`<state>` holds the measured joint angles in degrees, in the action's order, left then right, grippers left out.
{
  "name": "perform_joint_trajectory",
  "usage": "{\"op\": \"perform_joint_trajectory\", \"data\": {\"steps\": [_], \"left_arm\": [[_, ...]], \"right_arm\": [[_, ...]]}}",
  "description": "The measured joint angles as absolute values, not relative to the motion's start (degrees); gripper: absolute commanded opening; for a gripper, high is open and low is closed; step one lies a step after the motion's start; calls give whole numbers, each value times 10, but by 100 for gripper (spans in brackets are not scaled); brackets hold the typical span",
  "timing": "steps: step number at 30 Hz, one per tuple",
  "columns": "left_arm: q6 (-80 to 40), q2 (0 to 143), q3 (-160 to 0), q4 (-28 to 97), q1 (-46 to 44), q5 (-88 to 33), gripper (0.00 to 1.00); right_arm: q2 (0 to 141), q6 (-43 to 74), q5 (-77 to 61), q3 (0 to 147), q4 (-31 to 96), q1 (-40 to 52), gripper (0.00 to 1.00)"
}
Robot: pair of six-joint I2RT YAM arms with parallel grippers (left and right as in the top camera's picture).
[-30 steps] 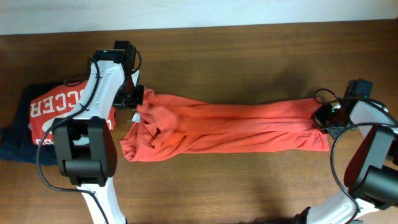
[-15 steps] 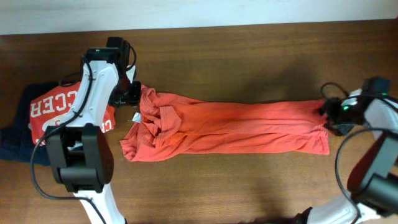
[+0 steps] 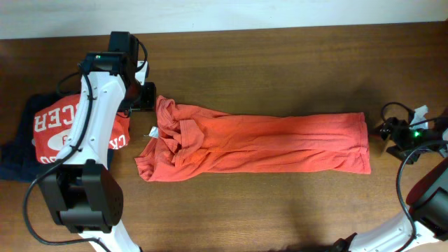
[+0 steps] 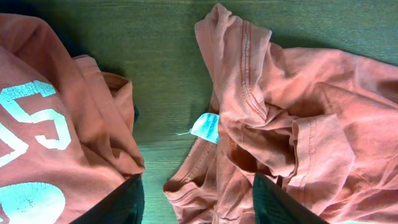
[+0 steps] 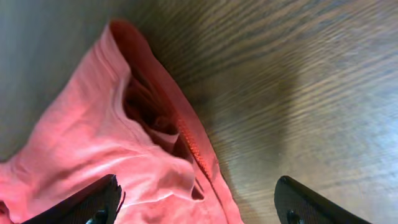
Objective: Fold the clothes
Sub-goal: 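Grasp the strip's right end and fold it leftward with the right gripper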
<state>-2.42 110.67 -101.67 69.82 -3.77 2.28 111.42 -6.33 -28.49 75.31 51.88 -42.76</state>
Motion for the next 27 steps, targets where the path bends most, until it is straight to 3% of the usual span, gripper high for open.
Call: {"op": "perform_joint_trajectory", "data": {"steps": [7,9,18,21,27], "left_arm": [[-24,1107,-1017,698,-38,22,59],[-24,1107,-1017,698,-38,23,60],[-24,1107,-1017,719,-38,20,59],[-24,1107,-1017,724,-38,19,60],[-24,1107,-1017,731,-38,19,59]], "right_arm": [[1160,-92,-311,753,513,-421,83],[1166,-93,-333,754,512,-414,79],[1201,-105,-362,759,531,-335,24],[1203,-88,-349,758,534,-335,12],[1201,-35,-321,764,559,-391,4]]}}
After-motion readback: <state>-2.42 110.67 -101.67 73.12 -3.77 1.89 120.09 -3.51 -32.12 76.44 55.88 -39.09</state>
